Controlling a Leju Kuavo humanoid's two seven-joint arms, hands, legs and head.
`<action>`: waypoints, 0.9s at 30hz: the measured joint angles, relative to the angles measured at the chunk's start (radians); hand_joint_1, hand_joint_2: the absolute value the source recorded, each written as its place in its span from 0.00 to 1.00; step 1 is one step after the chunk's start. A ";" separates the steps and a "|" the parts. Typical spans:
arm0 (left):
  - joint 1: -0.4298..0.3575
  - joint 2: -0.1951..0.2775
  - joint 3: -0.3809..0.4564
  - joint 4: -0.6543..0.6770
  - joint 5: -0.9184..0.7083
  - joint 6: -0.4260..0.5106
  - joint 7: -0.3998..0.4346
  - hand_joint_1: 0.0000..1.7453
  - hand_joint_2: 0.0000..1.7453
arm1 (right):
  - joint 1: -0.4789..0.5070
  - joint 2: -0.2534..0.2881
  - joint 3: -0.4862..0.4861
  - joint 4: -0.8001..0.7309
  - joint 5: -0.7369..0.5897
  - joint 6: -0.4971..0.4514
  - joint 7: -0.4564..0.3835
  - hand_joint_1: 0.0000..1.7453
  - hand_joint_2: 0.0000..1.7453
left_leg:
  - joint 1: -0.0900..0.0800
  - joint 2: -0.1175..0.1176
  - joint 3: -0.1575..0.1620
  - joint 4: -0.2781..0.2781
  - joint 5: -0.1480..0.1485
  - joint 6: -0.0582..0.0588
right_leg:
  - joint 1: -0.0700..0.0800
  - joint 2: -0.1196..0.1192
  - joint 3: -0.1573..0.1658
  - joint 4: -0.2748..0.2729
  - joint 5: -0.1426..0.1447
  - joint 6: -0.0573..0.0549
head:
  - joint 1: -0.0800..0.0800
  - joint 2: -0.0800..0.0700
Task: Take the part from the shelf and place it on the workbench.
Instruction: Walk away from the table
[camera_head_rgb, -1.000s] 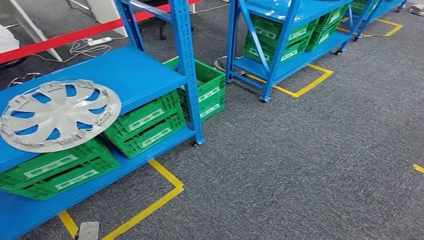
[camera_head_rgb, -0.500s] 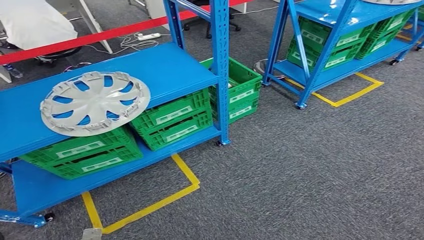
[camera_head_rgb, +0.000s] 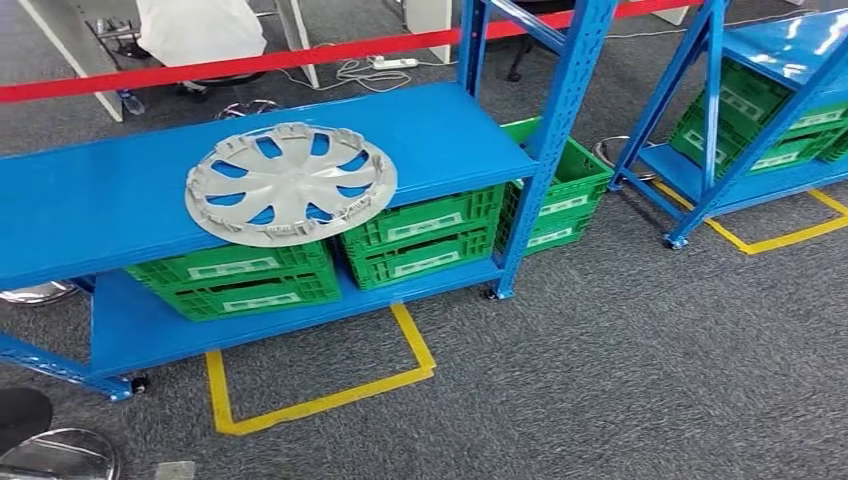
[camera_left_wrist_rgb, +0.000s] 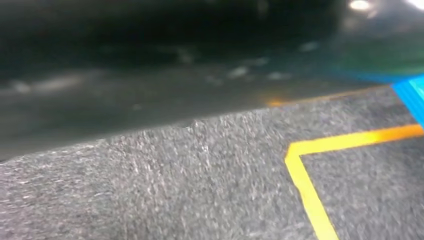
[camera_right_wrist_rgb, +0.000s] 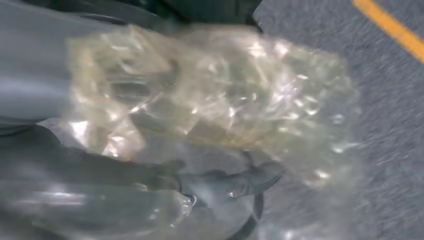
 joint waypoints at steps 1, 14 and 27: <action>-0.002 0.000 0.000 0.000 -0.002 0.000 0.000 0.00 0.00 | 0.002 -0.002 0.000 0.002 0.001 -0.002 0.000 0.00 0.00 | 0.001 -0.013 -0.001 0.000 0.001 0.002 | -0.002 0.024 -0.033 0.068 -0.032 0.003 | 0.002 0.000; 0.003 -0.002 0.000 -0.001 -0.016 0.002 0.000 0.00 0.00 | 0.007 -0.012 0.000 0.026 0.003 -0.019 0.000 0.00 0.00 | 0.008 -0.116 -0.030 0.048 -0.022 -0.046 | -0.018 0.086 0.000 -0.076 0.092 -0.024 | 0.000 0.000; -0.004 -0.001 0.000 -0.003 -0.033 0.002 0.000 0.00 0.00 | 0.005 -0.014 0.000 0.042 0.002 -0.033 0.000 0.00 0.00 | -0.013 0.046 -0.010 0.021 -0.011 -0.017 | 0.000 -0.084 0.038 -0.087 0.055 -0.010 | -0.010 0.000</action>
